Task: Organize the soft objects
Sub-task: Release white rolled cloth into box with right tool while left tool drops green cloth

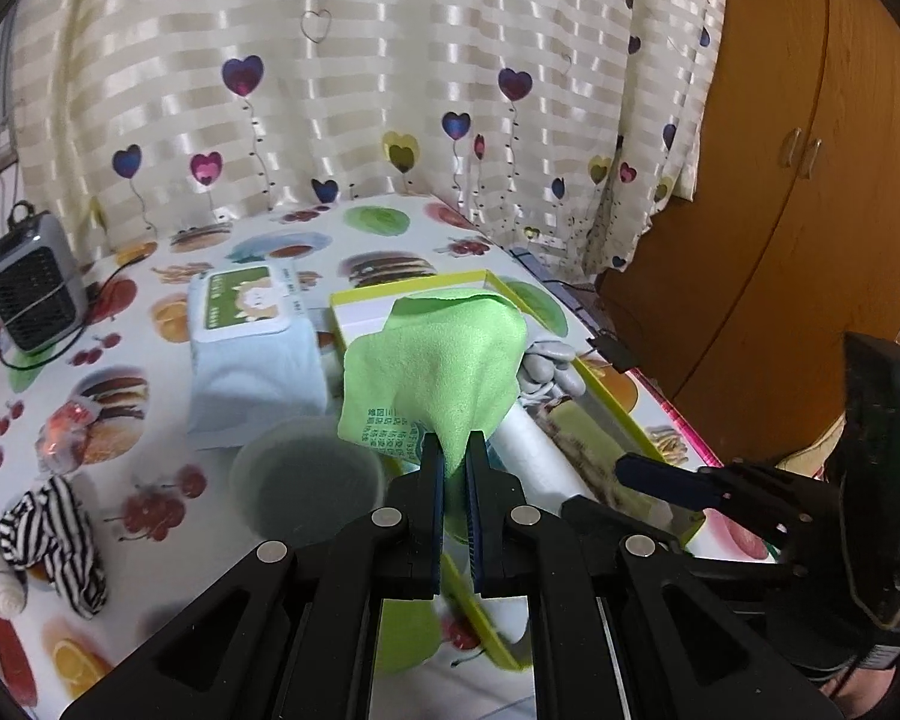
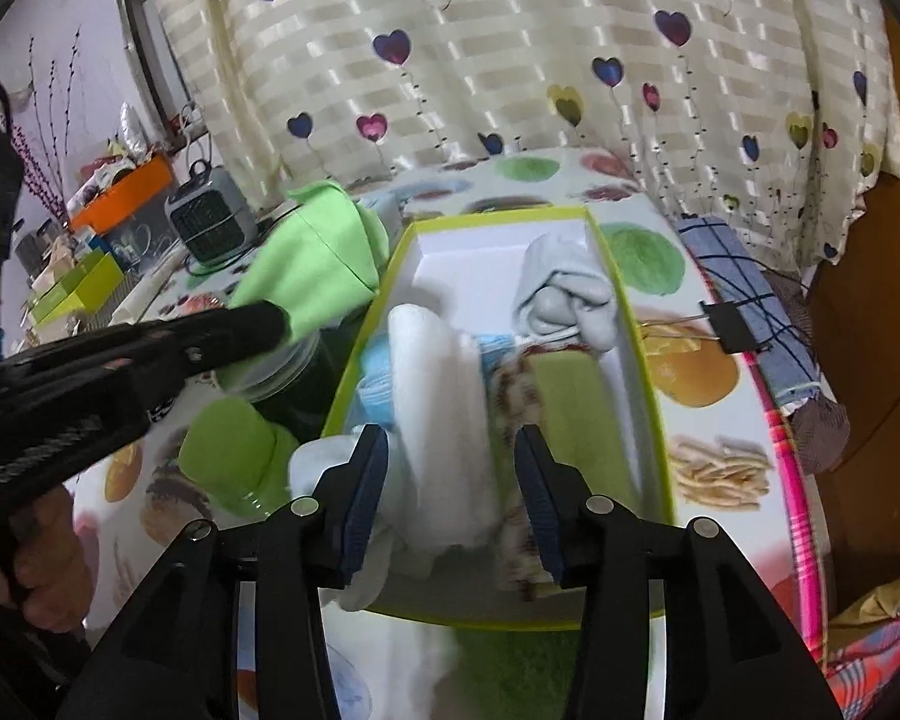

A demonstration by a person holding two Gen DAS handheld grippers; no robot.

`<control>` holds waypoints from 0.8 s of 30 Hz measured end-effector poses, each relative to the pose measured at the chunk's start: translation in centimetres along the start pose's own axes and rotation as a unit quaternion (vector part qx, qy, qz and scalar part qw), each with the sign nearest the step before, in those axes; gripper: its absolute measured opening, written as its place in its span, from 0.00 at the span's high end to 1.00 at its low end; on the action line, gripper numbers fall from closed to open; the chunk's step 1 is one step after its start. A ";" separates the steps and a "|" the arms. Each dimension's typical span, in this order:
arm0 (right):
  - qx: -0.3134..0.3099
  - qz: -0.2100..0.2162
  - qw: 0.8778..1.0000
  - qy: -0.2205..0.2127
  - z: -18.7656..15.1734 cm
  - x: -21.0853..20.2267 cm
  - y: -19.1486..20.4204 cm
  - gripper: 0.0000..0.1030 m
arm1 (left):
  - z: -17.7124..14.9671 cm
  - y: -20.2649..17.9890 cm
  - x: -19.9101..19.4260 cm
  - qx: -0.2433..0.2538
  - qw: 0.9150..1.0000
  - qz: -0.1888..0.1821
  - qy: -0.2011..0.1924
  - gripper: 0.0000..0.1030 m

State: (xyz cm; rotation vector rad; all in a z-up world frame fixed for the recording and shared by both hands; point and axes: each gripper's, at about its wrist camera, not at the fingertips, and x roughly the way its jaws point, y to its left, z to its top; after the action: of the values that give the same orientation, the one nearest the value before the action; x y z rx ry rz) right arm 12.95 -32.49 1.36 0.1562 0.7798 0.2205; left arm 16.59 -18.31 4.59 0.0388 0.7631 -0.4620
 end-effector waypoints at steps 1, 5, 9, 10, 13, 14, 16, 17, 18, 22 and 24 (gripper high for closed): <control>0.005 -0.002 1.000 -0.002 0.0 -0.1 -0.2 0.56 | 0.1 -0.1 0.4 0.001 1.000 -0.001 0.002 0.94; 0.019 -0.010 1.000 -0.010 0.1 -0.4 -1.2 0.56 | 0.8 -0.5 2.0 0.007 1.000 0.000 0.009 0.94; 0.019 -0.011 1.000 -0.012 0.3 -0.4 -1.4 0.56 | 1.5 -0.7 3.4 0.010 1.000 0.001 0.013 0.94; 0.019 -0.012 1.000 -0.011 0.4 -0.4 -1.4 0.56 | 1.6 -0.8 3.9 0.012 1.000 0.000 0.012 0.94; 0.019 -0.014 1.000 -0.009 0.5 -0.1 -1.6 0.56 | 2.0 -0.9 4.7 0.009 1.000 -0.002 0.011 0.93; 0.020 -0.015 1.000 -0.008 0.5 0.0 -1.7 0.56 | 2.1 -0.9 4.9 0.008 1.000 -0.005 0.010 0.90; 0.021 -0.017 1.000 -0.009 0.6 0.0 -1.9 0.56 | 2.3 -0.8 5.3 0.005 1.000 -0.007 0.010 0.82; 0.021 -0.018 1.000 -0.010 0.6 0.0 -1.9 0.56 | 2.4 -0.7 5.2 0.002 1.000 -0.009 0.008 0.76; 0.021 -0.019 1.000 -0.010 0.6 -0.1 -1.9 0.56 | 2.4 -0.5 5.2 -0.001 1.000 -0.011 0.006 0.75; 0.020 -0.019 0.999 -0.015 0.7 -0.4 -1.6 0.56 | 2.4 0.0 4.3 -0.011 1.000 -0.016 0.002 0.73; 0.019 -0.018 0.999 -0.018 0.7 -0.6 -1.4 0.56 | 2.2 0.2 3.5 -0.013 1.000 -0.015 -0.002 0.73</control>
State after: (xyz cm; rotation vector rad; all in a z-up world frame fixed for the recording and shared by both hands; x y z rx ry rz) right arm 13.21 -34.09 1.97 0.1807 0.7509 0.1681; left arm 20.31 -19.97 3.80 0.0009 0.7659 -0.4811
